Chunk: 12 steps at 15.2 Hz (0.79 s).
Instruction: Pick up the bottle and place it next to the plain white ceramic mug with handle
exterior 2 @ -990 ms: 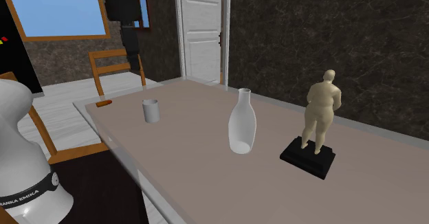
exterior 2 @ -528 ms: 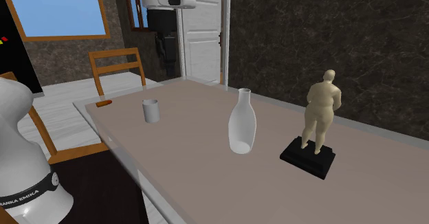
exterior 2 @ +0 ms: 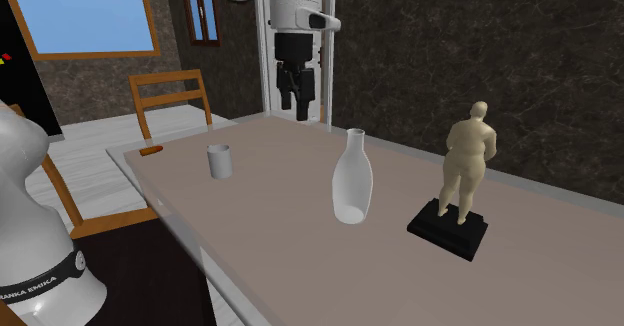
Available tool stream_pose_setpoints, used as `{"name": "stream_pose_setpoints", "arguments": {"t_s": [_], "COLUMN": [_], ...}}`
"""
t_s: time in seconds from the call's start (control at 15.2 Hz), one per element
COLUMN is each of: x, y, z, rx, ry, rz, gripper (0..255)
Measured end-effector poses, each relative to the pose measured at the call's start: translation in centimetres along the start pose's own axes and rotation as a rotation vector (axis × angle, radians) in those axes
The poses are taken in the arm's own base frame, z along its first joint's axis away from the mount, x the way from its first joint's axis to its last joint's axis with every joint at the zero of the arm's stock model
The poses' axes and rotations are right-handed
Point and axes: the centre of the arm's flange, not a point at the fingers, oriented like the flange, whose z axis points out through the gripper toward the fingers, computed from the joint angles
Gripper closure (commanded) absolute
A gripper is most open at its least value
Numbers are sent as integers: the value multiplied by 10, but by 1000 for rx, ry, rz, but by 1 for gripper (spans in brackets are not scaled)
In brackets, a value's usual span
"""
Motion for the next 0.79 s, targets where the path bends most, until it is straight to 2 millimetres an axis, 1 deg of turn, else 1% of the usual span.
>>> {"name": "stream_pose_setpoints", "arguments": {"t_s": [0.07, 0.26, 0.4, 0.46, 0.66, 0.73, 0.79], "x": [13, 51, 74, 90, 125, 142, 153], "y": [-1, 9, 8, 10, 13, 17, 18], "z": [4, 16, 21, 25, 34, 38, 41], "rx": [0, -2, -3, -4, -6, -6, -7], "ry": [-2, -10, -14, -16, -24, -25, -29], "rz": [2, 9, 13, 15, 22, 24, 26], "gripper": [0, 0, 0, 0, 0, 0, 0]}}
